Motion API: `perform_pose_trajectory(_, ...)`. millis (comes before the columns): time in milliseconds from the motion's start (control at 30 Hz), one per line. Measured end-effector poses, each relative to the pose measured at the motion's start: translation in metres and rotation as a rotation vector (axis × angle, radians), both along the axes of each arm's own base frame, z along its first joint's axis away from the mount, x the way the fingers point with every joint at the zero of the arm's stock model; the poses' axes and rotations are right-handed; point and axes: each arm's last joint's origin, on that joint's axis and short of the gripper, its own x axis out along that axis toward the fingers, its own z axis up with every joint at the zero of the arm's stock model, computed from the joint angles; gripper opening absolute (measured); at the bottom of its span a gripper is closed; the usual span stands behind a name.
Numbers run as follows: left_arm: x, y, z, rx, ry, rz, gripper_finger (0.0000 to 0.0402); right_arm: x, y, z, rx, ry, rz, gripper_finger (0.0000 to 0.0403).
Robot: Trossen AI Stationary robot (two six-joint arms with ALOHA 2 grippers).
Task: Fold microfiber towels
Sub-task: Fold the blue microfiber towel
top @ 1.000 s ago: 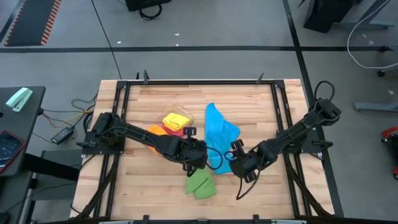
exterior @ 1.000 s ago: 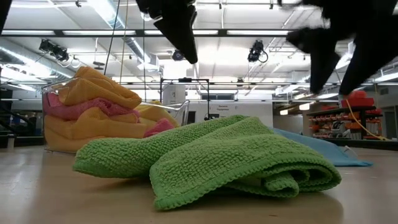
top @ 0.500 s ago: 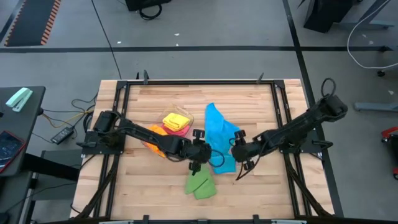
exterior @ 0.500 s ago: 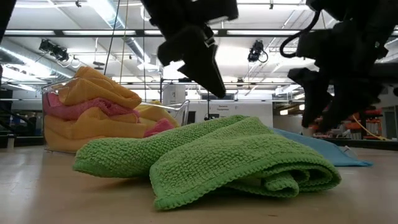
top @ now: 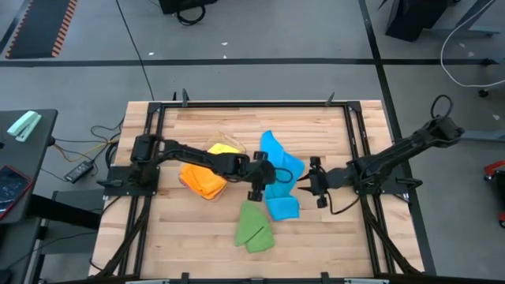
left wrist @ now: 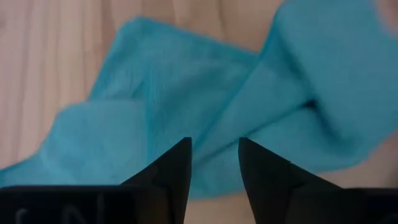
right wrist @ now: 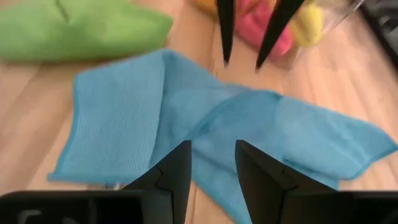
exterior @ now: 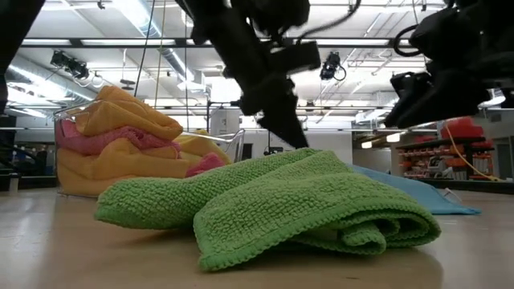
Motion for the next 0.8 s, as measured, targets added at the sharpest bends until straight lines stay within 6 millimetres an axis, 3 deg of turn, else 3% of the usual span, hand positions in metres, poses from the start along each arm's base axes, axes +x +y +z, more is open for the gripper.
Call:
perform_pose_trajectory(267,0.008,0.023,-0.026,0.052,0.055,-0.024,0.0136,-0.008,-0.003,-0.005,0.012,-0.079,0.01,0.0126)
perform_pose_trajectory(567,0.009,0.032,-0.048,0.125,0.137,-0.103,0.0153,-0.007,-0.003,-0.005,0.017,-0.073,0.012,0.0126)
perform_pose_trajectory(700,0.01,0.031,-0.05,0.131,0.143,-0.112,0.0126,-0.007,-0.002,-0.007,0.016,-0.066,0.013,0.0126)
perform_pose_trajectory(800,0.009,0.028,-0.05,0.132,0.149,-0.12,0.0083,-0.007,-0.002,-0.007,0.016,-0.066,0.012,0.0126)
